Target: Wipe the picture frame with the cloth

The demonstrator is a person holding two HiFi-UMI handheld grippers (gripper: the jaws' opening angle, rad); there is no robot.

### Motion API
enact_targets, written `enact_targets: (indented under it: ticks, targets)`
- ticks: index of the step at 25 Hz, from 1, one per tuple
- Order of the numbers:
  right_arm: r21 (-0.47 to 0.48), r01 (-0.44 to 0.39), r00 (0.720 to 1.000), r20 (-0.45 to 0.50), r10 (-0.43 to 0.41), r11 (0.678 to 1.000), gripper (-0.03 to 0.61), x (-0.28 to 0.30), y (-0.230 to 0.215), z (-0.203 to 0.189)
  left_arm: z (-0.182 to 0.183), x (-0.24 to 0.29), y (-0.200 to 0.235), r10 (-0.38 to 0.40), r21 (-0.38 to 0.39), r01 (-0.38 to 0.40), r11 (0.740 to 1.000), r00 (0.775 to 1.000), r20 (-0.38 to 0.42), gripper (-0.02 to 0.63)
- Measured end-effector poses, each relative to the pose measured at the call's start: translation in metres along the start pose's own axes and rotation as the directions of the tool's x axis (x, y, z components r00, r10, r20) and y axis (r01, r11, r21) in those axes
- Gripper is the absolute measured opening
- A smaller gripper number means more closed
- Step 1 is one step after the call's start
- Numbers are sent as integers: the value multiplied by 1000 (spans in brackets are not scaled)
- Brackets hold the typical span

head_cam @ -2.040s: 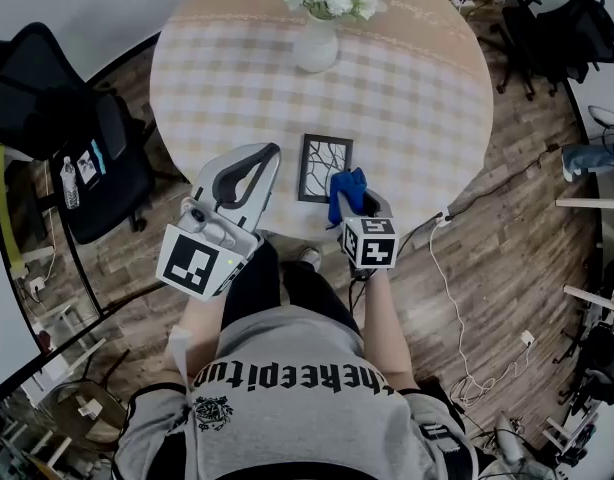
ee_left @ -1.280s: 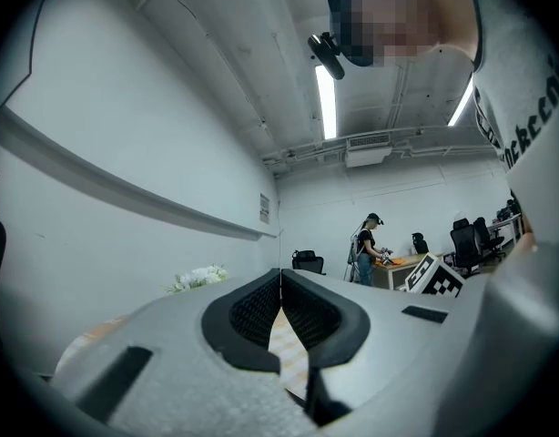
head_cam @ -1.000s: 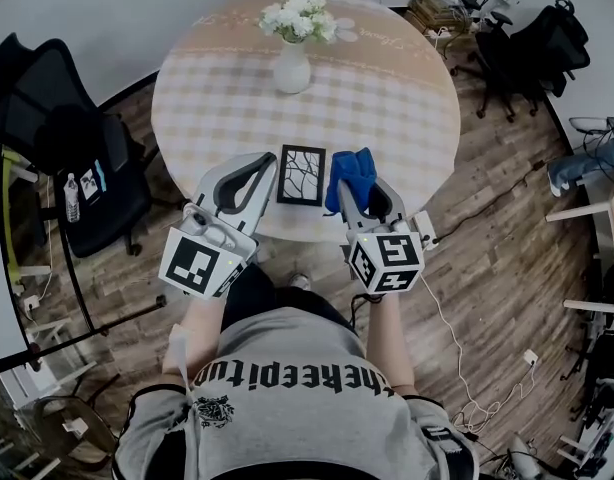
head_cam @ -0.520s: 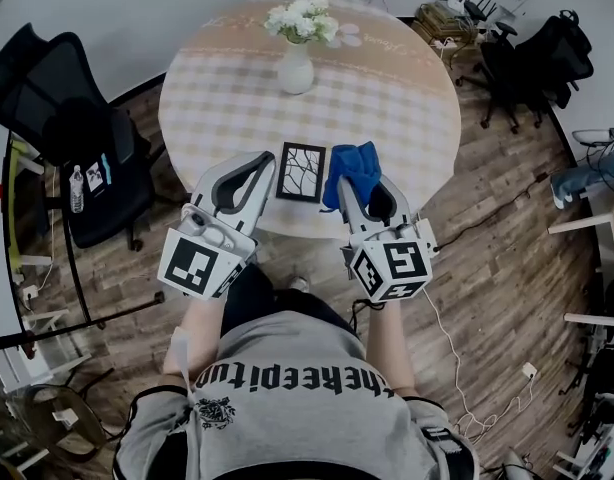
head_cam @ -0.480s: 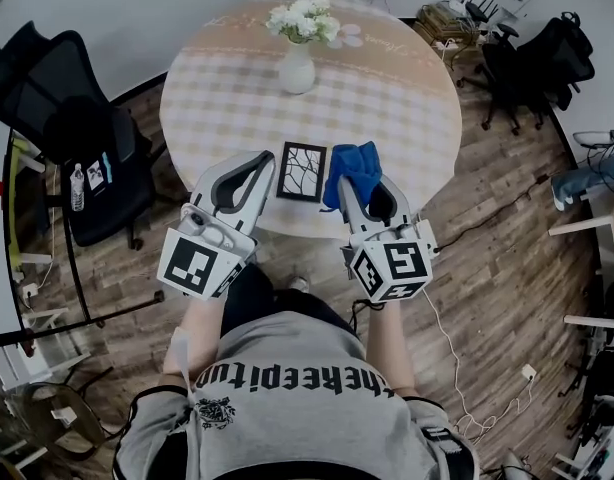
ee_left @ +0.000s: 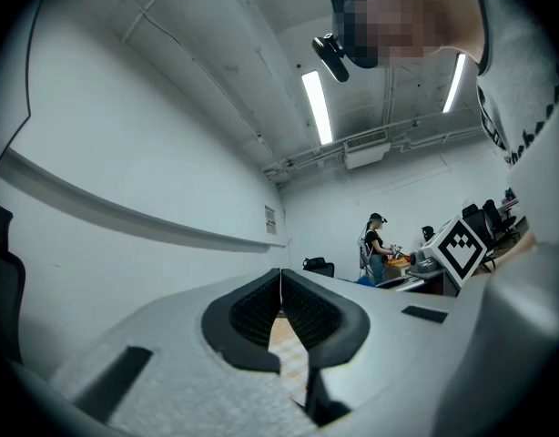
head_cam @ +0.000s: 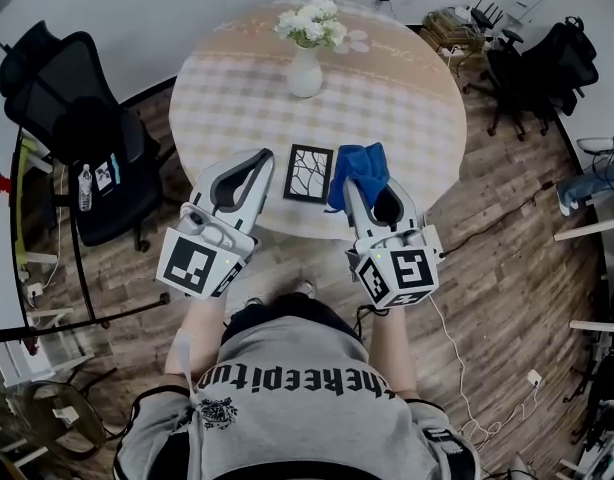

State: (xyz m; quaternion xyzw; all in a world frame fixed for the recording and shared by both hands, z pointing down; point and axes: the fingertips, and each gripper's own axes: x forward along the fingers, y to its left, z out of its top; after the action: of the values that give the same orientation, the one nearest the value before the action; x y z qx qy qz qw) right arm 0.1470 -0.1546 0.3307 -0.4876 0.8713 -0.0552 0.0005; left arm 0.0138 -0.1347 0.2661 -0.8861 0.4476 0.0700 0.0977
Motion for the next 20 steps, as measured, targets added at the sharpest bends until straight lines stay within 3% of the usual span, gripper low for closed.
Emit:
enact_targets:
  ticks: [20]
  targets:
    - [-10,114,991,76,-113,993,147,-48,76,14,26,-75,-5,-115,-3,115,993,993,21,17]
